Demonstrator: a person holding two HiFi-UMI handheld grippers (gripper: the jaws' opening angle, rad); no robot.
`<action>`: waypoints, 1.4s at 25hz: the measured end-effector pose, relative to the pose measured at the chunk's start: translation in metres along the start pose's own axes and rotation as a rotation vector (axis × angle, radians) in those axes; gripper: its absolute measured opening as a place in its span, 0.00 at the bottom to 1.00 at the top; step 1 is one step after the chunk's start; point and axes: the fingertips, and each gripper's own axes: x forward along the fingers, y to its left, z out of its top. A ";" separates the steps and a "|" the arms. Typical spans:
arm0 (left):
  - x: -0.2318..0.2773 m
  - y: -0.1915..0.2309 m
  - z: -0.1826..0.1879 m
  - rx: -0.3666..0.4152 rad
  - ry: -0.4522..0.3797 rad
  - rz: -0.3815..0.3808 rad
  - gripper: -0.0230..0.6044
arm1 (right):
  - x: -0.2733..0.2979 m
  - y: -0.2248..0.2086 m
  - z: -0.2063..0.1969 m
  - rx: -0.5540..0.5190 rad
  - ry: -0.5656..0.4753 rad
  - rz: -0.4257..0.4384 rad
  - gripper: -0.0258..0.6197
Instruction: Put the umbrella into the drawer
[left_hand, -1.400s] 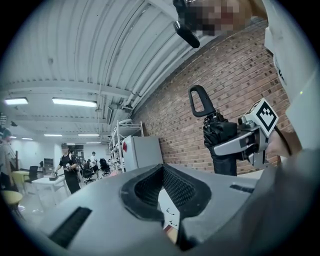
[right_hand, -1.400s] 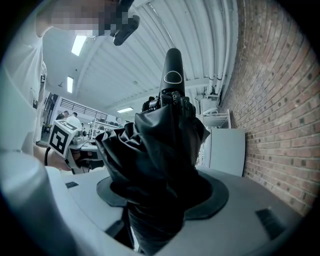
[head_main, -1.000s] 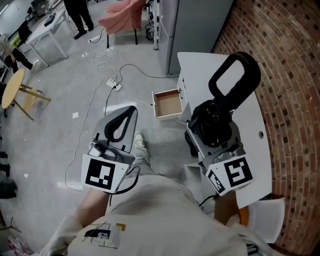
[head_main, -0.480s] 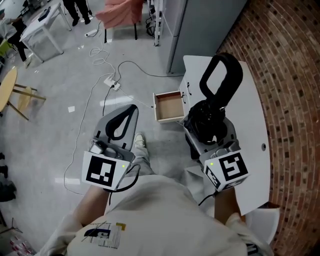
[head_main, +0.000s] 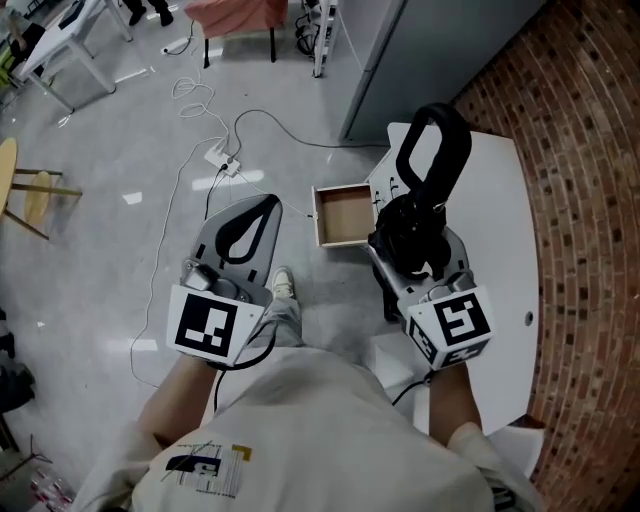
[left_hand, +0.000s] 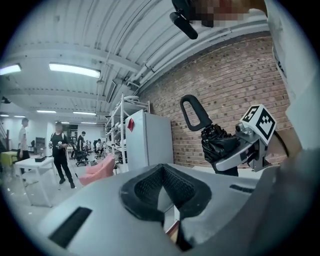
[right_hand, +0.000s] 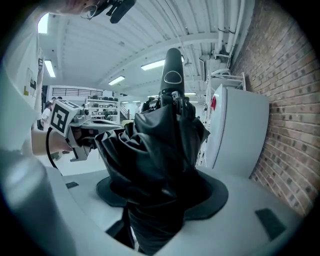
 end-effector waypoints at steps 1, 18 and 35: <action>0.008 0.009 -0.003 -0.004 0.005 -0.008 0.05 | 0.013 -0.003 0.001 -0.004 0.018 0.002 0.47; 0.125 0.107 -0.103 -0.212 0.113 -0.022 0.05 | 0.198 -0.056 -0.067 -0.038 0.270 0.098 0.47; 0.234 0.125 -0.293 -0.306 0.281 0.127 0.05 | 0.340 -0.130 -0.290 -0.036 0.516 0.170 0.47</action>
